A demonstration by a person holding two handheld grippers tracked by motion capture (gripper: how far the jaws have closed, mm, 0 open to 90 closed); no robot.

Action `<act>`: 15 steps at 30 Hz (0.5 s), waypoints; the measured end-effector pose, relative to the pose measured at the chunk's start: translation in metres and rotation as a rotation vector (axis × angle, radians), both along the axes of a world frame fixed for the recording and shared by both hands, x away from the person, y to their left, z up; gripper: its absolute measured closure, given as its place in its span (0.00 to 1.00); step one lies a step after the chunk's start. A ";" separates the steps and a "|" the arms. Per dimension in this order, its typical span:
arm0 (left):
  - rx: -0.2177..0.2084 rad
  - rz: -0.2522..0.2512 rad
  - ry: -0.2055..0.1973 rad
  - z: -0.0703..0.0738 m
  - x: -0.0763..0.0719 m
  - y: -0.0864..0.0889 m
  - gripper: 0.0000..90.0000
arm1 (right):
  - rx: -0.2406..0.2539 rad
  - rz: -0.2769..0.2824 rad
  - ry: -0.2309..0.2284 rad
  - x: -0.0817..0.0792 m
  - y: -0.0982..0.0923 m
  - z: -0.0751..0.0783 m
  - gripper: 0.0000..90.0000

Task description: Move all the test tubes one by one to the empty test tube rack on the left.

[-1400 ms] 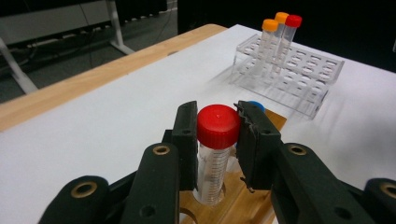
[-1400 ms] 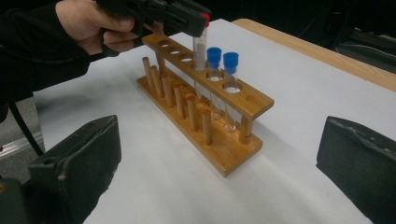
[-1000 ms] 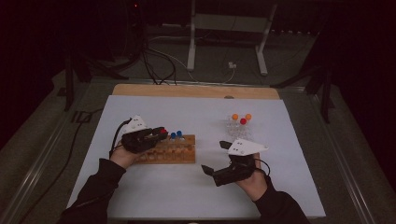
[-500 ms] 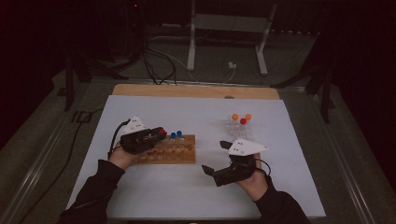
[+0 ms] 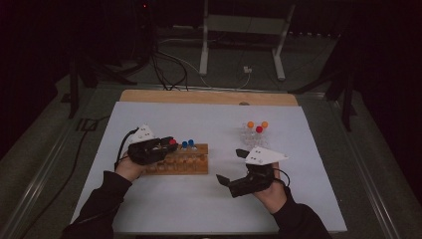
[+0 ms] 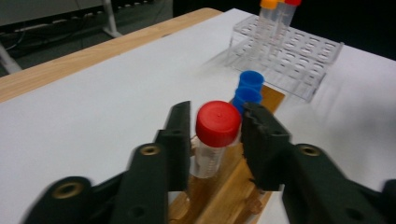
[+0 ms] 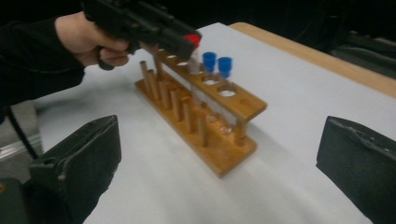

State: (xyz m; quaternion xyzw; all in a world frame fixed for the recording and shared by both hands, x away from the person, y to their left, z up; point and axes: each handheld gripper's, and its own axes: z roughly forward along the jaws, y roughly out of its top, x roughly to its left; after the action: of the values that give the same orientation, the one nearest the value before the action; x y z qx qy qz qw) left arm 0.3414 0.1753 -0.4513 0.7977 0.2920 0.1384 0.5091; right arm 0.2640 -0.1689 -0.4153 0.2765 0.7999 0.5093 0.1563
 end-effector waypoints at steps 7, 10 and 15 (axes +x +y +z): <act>-0.025 0.010 0.000 0.011 -0.007 0.000 0.33 | 0.042 -0.100 -0.039 0.010 -0.030 0.019 0.00; -0.050 -0.004 0.000 0.018 -0.012 0.002 0.19 | 0.069 -0.147 -0.038 0.017 -0.047 0.024 0.00; -0.052 -0.023 -0.008 0.024 -0.023 0.000 0.05 | 0.039 -0.233 -0.024 0.036 -0.073 0.020 0.00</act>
State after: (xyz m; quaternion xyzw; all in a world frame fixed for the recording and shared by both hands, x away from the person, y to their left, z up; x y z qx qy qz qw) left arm 0.3188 0.1748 -0.4273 0.7870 0.2846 0.1280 0.5323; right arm 0.2999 -0.2418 -0.3956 0.3646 0.7503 0.5063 0.2185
